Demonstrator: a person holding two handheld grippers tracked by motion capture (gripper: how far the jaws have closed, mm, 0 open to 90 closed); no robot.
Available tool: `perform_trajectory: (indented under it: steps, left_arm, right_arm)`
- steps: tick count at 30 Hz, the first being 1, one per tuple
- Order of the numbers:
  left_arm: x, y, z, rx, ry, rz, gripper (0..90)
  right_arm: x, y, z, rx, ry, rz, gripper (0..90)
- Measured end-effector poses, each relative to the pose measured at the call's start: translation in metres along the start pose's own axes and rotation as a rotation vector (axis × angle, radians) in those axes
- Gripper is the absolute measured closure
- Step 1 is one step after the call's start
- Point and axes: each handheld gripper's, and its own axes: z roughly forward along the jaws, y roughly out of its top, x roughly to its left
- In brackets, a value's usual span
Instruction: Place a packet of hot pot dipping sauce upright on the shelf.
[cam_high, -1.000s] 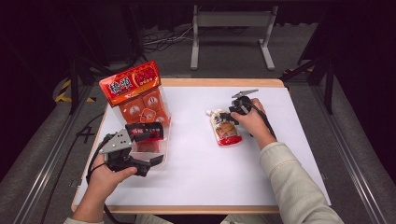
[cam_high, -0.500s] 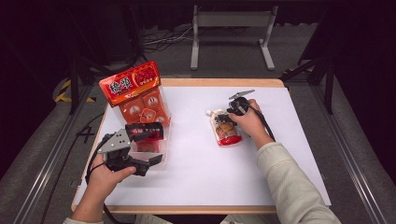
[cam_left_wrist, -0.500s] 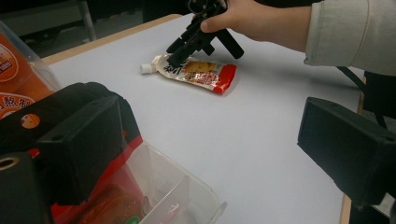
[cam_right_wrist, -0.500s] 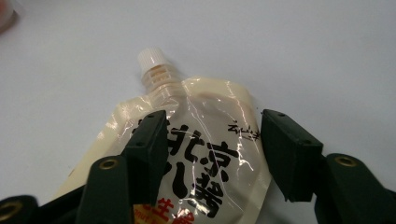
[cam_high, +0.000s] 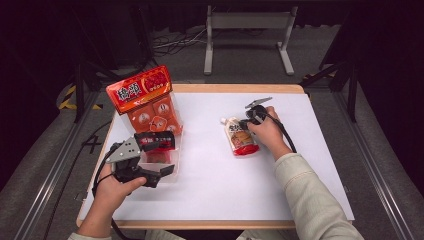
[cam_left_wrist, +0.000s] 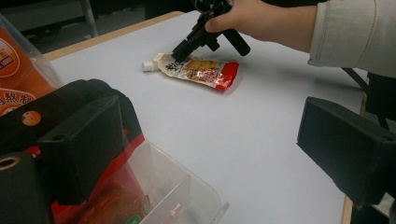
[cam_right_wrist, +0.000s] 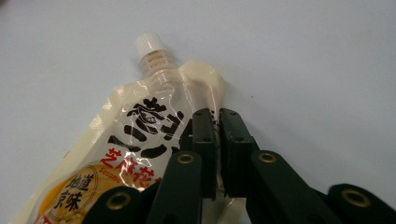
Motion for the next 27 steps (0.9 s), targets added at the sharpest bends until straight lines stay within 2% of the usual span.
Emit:
perform_trajectory:
  steps: [4,8,11,12,18,27]
  left_arm:
    - [0.001,0.000,0.000,0.006,0.001,-0.011,8.1]
    - [0.003,0.000,0.001,0.007,0.006,-0.019,8.1]
    - [0.003,0.001,0.001,0.003,0.004,-0.027,8.1]
    - [0.003,0.001,0.001,0.003,0.004,-0.027,8.1]
    - [0.001,0.004,0.002,-0.002,0.000,-0.024,8.1]
    - [-0.004,0.009,0.009,0.004,-0.006,-0.006,8.1]
  right_arm:
    - [0.003,0.001,-0.003,-0.002,-0.005,-0.017,89.4]
    - [0.005,0.002,-0.013,-0.058,0.042,-0.011,89.8]
    - [0.008,0.003,-0.027,-0.114,0.072,-0.028,90.0]
    - [0.008,0.003,-0.027,-0.114,0.072,-0.028,90.0]
    - [0.014,0.005,-0.058,-0.209,0.114,-0.048,90.0]
    - [0.040,0.009,-0.110,-0.345,0.189,-0.142,90.0]
